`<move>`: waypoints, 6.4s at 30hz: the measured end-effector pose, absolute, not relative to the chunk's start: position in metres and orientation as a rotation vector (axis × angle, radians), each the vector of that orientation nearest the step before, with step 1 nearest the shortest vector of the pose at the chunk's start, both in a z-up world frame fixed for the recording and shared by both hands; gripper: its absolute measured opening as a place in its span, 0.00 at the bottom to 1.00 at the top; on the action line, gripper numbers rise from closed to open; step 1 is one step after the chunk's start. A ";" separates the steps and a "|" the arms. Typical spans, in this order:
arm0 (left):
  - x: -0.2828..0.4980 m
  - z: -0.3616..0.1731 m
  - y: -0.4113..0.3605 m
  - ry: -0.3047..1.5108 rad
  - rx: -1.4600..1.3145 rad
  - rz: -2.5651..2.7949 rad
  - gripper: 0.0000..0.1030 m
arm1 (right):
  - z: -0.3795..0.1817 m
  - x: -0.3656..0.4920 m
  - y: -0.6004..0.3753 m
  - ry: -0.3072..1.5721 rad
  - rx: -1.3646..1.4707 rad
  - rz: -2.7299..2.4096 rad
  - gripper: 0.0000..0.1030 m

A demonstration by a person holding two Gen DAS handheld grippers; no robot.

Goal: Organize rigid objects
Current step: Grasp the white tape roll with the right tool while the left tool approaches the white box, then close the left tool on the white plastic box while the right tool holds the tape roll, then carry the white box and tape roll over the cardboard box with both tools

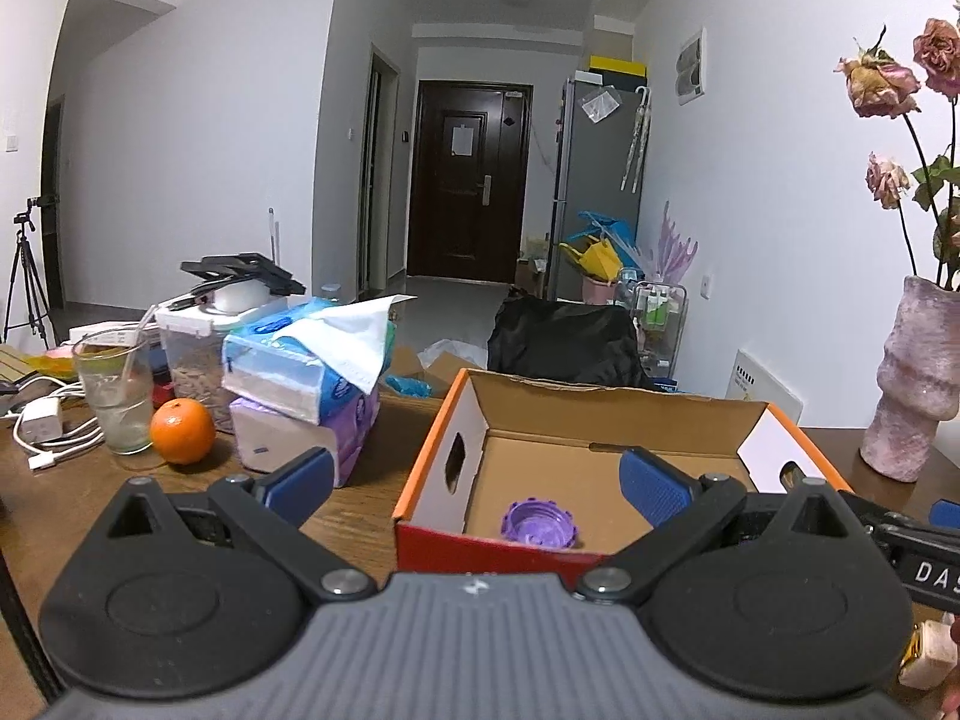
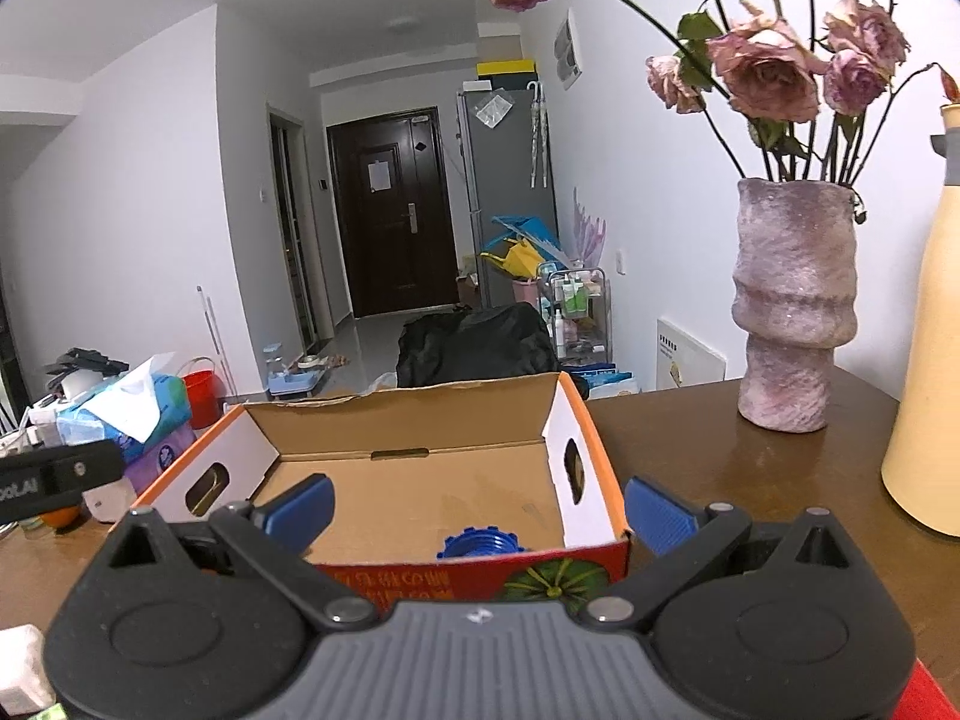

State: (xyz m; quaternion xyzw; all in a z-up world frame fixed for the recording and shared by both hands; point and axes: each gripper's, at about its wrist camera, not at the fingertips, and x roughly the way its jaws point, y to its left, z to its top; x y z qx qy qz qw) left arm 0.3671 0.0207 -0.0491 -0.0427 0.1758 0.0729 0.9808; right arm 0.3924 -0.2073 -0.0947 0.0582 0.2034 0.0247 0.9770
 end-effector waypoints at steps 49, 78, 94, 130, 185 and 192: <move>0.216 -0.090 0.086 0.434 -0.067 0.187 1.00 | -0.125 0.245 -0.157 0.451 -0.062 0.223 1.00; 0.224 -0.103 0.116 0.493 -0.120 0.222 1.00 | -0.156 0.267 -0.121 0.606 -0.016 0.269 0.23; 0.268 -0.115 0.123 0.566 -0.164 0.335 1.00 | -0.152 0.295 -0.154 0.549 0.055 0.192 0.23; 0.327 -0.136 0.121 0.652 -0.198 0.466 0.81 | -0.156 0.320 -0.165 0.536 0.061 0.216 0.23; 0.290 -0.083 0.002 0.420 -0.059 0.159 0.81 | -0.113 0.295 -0.170 0.348 0.071 0.266 0.23; 0.309 -0.078 -0.012 0.404 -0.061 0.143 0.81 | -0.104 0.311 -0.183 0.319 0.089 0.221 0.23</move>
